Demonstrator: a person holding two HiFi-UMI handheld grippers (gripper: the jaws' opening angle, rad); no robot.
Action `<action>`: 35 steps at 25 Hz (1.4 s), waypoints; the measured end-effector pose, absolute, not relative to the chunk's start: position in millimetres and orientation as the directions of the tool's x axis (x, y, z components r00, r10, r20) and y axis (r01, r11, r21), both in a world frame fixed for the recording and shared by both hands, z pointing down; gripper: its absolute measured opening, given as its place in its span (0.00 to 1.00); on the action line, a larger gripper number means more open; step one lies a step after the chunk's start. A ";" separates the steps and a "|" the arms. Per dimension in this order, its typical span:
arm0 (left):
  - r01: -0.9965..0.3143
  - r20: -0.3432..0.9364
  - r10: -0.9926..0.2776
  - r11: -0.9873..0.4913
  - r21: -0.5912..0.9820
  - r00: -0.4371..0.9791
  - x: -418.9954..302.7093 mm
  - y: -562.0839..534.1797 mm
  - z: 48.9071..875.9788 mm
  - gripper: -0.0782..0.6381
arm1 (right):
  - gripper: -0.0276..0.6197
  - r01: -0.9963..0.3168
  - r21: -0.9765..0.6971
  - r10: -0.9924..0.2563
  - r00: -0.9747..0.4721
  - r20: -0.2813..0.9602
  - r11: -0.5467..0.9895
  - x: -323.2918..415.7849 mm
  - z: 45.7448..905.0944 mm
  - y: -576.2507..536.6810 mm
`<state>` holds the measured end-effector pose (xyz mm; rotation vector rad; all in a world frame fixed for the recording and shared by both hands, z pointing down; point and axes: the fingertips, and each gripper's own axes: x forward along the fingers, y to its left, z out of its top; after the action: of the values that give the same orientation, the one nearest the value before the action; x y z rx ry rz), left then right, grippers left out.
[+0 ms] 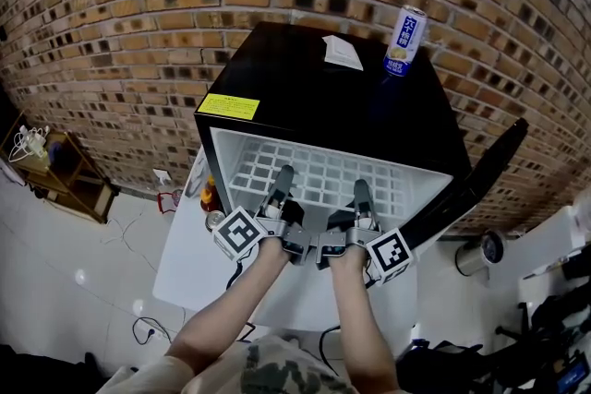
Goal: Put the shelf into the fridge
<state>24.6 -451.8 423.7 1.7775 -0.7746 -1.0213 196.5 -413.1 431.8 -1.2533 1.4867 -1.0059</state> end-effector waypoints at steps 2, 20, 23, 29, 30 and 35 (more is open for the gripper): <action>-0.076 -0.311 -0.832 -0.386 0.919 0.459 24.7 -452.5 424.0 0.23 | 0.15 -0.241 -0.958 -0.988 -0.063 -0.142 0.153 196.1 431.5 -413.9; -0.102 -0.339 -0.824 -0.427 0.899 0.454 18.3 -425.2 427.8 0.27 | 0.17 -0.217 -0.953 -0.978 -0.057 -0.203 0.210 188.3 432.1 -384.7; -0.112 -0.325 -0.825 -0.418 0.902 0.462 15.2 -412.9 430.8 0.26 | 0.17 -0.221 -0.953 -0.978 -0.060 -0.198 0.207 183.5 433.8 -373.3; -0.118 -0.319 -0.826 -0.414 0.902 0.464 7.7 -389.0 432.6 0.23 | 0.12 -0.234 -0.953 -0.981 -0.065 -0.182 0.192 172.2 438.2 -349.2; -0.121 -0.322 -0.825 -0.419 0.900 0.464 6.0 -384.8 432.0 0.22 | 0.12 -0.232 -0.953 -0.981 -0.067 -0.183 0.194 169.9 439.1 -344.9; -0.093 -0.329 -0.815 -0.419 0.903 0.476 -0.6 -360.4 428.7 0.22 | 0.08 -0.248 -0.948 -0.980 -0.075 -0.187 0.200 157.5 438.7 -319.1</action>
<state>-0.6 -360.4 428.7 1.8278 -0.7651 -1.0135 157.5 -319.1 438.7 -1.2175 1.5202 -0.9645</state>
